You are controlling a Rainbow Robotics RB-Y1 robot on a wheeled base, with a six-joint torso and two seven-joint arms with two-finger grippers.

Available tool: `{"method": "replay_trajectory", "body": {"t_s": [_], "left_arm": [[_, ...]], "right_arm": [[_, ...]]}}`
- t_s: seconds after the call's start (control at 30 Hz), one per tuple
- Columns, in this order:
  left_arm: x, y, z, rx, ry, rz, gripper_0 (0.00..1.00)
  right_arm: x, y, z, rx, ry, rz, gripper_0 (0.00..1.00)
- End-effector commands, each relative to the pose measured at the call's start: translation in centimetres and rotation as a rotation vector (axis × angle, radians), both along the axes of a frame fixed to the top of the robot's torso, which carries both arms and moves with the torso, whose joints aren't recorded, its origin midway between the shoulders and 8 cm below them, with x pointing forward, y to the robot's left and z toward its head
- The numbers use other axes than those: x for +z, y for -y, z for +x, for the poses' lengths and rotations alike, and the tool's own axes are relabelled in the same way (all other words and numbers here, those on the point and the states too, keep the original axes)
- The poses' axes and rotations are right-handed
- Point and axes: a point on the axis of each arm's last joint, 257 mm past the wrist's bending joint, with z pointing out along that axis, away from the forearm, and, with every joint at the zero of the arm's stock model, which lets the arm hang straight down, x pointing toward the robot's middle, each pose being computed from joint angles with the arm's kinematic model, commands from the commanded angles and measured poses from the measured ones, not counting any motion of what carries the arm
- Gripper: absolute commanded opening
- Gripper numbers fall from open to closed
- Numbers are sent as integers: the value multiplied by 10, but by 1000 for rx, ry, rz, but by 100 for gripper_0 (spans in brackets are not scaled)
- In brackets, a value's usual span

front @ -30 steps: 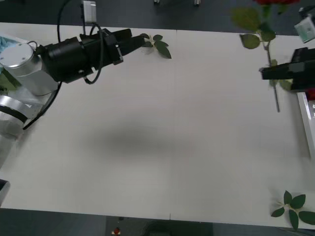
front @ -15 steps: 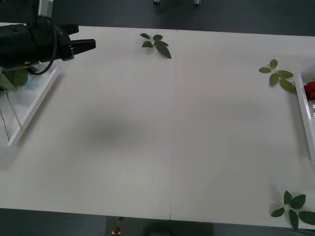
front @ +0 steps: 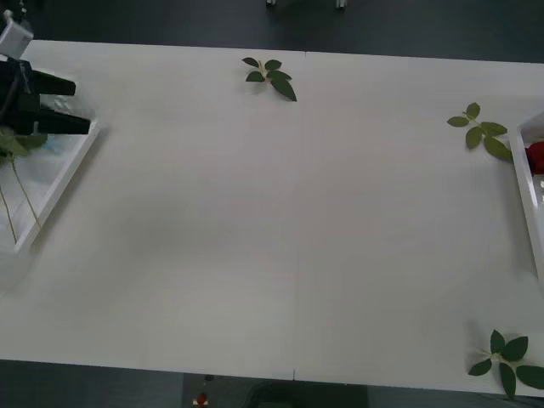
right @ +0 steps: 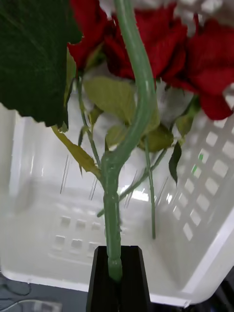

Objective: Put the red flowers into the right box and the blue flowers into the left box

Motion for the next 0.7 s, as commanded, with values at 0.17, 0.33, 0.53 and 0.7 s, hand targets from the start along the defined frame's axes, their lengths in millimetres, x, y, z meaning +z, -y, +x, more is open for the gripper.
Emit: {"method": "replay_trajectory", "body": {"t_s": [0.17,0.33,0.53,0.7], "left_arm": [[-1,-20,-72,-169,-178,24,100],[-10,-8,-100,-265,-220,49,100],[-29,27,-113,-316,-152,84,100],[-50,66,-133,-365,-125,92,100]], "right_arm": [[-46,50,-44,-301,-20,-13,0],[-70,68,-54,-433,12,-17,0],[-75,62,-42,-503,45,14,0],[-73,59,-24,-514,92,15,0]]}}
